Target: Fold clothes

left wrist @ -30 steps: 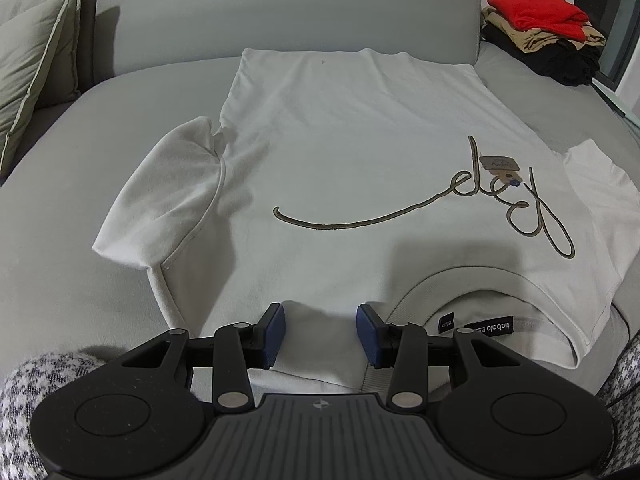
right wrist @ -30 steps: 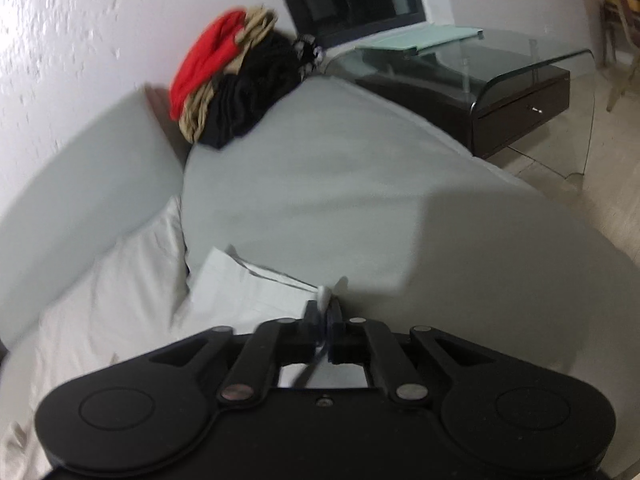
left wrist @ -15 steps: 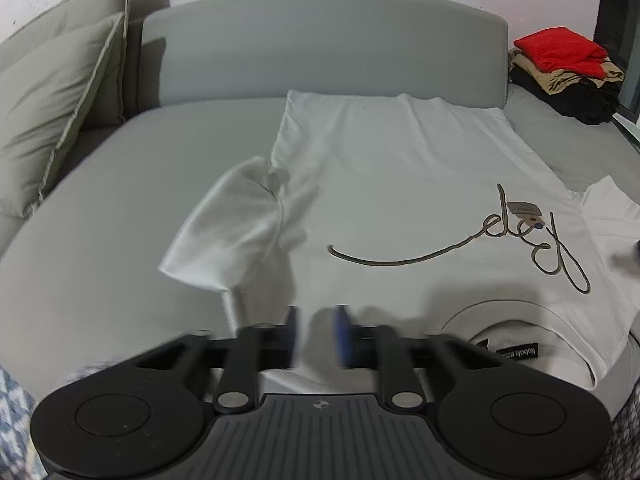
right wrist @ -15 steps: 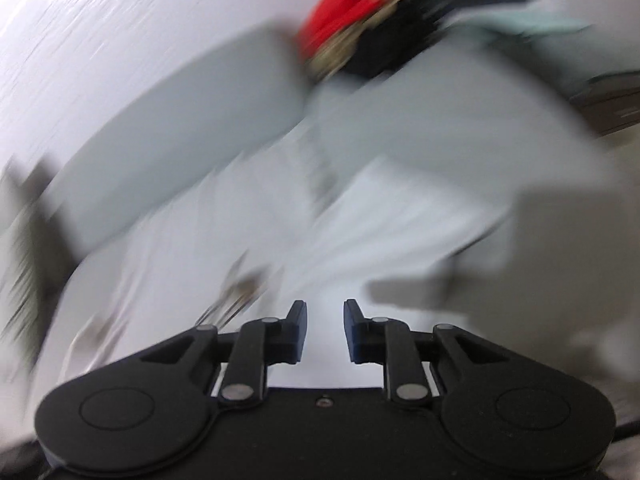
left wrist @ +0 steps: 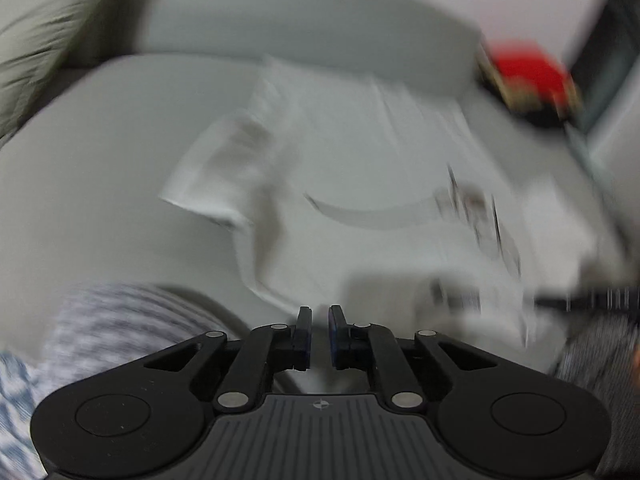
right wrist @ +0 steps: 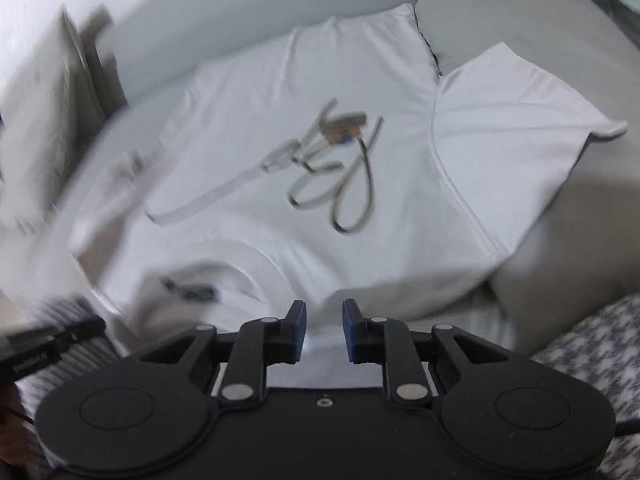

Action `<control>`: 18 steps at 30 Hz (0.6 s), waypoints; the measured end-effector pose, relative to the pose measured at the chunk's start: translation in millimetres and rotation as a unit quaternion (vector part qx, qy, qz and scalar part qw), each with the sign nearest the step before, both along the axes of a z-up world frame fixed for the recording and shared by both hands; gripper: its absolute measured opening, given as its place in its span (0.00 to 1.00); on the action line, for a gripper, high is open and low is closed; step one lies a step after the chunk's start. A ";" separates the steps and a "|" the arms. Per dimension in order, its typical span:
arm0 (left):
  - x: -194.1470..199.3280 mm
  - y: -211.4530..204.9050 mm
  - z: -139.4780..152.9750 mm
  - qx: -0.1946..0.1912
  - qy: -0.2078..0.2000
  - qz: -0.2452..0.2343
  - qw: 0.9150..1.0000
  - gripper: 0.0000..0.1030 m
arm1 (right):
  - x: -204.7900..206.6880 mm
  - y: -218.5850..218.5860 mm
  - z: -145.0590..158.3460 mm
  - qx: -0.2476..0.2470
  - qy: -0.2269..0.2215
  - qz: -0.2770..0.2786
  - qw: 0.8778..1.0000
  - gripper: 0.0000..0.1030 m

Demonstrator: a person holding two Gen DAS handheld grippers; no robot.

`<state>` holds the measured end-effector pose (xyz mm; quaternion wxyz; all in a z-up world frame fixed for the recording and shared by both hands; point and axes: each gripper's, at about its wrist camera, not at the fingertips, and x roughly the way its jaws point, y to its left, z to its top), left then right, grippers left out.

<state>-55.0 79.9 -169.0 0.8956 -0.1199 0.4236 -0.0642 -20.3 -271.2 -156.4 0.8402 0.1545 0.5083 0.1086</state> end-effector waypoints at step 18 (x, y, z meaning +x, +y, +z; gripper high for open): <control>81.9 103.5 -52.9 -0.315 0.085 0.219 0.920 0.41 | 54.5 32.2 -29.9 0.163 0.032 -0.056 0.985 0.45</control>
